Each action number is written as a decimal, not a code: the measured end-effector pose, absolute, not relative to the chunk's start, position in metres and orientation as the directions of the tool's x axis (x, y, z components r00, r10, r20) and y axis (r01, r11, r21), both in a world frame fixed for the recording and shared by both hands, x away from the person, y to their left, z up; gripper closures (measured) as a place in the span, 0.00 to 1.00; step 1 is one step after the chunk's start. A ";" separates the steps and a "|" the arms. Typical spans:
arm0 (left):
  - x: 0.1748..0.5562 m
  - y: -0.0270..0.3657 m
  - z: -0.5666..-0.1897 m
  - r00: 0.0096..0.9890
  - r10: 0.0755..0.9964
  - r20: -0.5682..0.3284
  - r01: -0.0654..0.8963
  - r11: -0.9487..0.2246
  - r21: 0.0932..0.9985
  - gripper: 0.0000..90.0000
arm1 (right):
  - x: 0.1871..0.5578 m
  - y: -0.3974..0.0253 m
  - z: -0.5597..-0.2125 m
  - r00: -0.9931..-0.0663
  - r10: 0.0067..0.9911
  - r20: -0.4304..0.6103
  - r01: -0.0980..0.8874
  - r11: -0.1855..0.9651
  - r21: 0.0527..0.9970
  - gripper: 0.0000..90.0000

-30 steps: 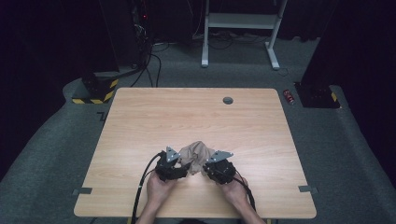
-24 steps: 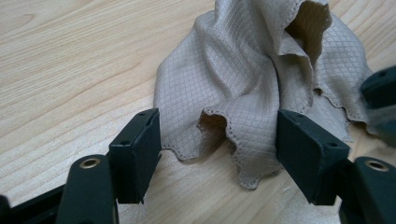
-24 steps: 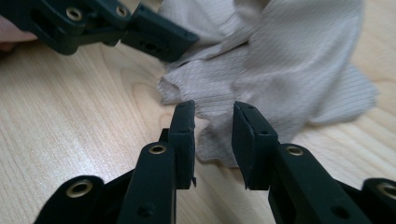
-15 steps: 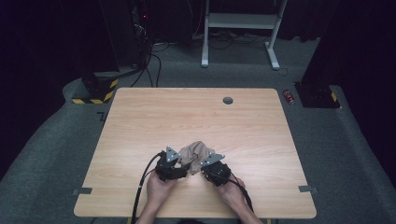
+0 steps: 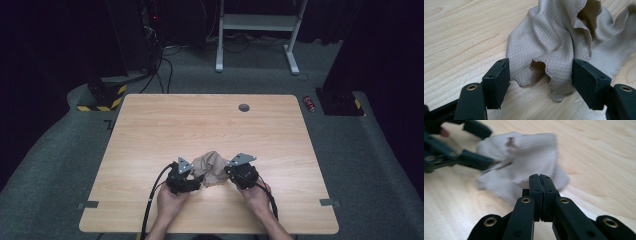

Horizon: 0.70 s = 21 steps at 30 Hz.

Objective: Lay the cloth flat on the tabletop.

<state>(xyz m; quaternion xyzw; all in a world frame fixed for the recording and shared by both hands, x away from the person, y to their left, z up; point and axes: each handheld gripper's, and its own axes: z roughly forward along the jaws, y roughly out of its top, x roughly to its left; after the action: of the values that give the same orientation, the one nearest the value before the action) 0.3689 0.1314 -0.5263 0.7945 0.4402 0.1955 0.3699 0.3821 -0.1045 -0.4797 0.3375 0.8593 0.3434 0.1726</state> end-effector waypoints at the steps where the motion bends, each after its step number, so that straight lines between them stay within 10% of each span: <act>1: 0.369 0.131 -0.526 0.536 0.844 -0.014 0.554 -0.338 0.761 0.36 | 0.388 -0.112 -0.479 -0.693 0.719 -0.055 0.476 0.514 0.713 0.99; 14: 0.363 0.144 -0.524 0.509 0.856 -0.088 0.534 -0.234 0.812 0.44 | 0.412 -0.152 -0.503 -0.574 0.819 0.011 0.600 0.411 0.686 0.98; 21: 0.362 0.159 -0.524 0.523 0.827 -0.206 0.515 -0.114 0.850 0.73 | 0.406 -0.157 -0.507 -0.582 0.813 0.024 0.600 0.409 0.688 0.83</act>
<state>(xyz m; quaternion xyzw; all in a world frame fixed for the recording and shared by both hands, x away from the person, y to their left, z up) 0.3616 0.1587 -0.5244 0.7283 0.4606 0.1623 0.4807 0.4061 -0.1572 -0.5074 0.4287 0.8239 0.3346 0.1595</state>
